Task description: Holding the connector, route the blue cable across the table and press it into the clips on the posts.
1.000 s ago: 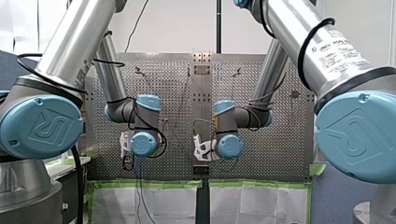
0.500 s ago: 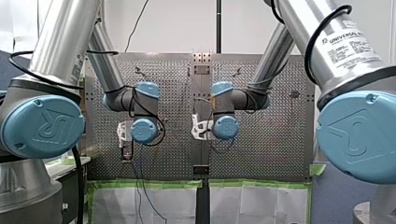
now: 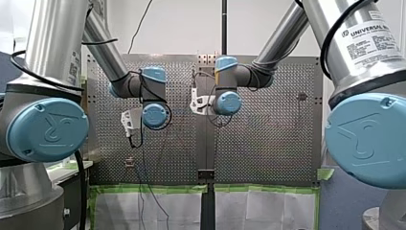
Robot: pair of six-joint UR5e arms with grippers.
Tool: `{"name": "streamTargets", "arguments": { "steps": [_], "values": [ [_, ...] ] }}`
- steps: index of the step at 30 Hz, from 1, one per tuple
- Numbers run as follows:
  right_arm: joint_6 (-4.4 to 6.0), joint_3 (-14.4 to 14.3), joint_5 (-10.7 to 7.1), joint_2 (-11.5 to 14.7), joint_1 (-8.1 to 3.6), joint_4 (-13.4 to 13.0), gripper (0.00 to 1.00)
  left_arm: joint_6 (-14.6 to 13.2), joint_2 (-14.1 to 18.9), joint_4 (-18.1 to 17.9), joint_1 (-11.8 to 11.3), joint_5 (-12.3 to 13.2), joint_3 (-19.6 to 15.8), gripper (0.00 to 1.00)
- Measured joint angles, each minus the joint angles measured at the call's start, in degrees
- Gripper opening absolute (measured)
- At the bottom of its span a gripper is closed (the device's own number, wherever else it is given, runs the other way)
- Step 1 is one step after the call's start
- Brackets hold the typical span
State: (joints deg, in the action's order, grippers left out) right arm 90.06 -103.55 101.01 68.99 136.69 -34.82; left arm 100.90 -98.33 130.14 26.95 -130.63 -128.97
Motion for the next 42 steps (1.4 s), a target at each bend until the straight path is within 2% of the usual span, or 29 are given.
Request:
{"name": "streamTargets", "arguments": {
  "steps": [3, 8, 14, 22, 27, 32, 37, 42],
  "values": [
    [0.16, 1.4, -1.15, 1.3, 0.21, 1.3, 0.00, 0.2, 1.3, 1.3, -0.6, -0.8, 0.9, 0.00],
    [0.87, 3.7, -1.71, 2.1, 0.51, 2.5, 0.00, 0.4, 3.4, 3.4, -1.7, -1.3, 1.4, 0.00],
    [1.99, 6.6, -2.08, 2.1, 1.07, 4.0, 0.00, 0.7, 6.3, 6.4, -3.4, -1.3, 2.0, 0.00],
    [2.53, 9.4, -2.21, 0.7, 2.06, 5.1, 0.00, 0.2, 10.5, 10.5, -5.5, -0.8, 3.9, 0.00],
    [3.09, 11.5, -2.21, -1.5, 3.29, 6.0, 0.00, -0.5, 12.8, 12.8, -6.9, 0.6, 4.9, 0.00],
    [4.30, 14.1, -2.21, -2.3, 4.66, 7.1, 0.00, -0.8, 14.8, 14.8, -8.6, 2.2, 5.2, 0.00],
    [4.63, 16.6, -2.21, -2.4, 5.74, 9.2, 0.00, -0.4, 16.3, 17.0, -10.9, 4.4, 5.4, 0.00],
    [4.82, 19.3, -2.21, -2.8, 6.26, 11.4, 0.00, -0.3, 15.8, 17.6, -13.5, 7.0, 6.1, 0.00]
  ]
}}
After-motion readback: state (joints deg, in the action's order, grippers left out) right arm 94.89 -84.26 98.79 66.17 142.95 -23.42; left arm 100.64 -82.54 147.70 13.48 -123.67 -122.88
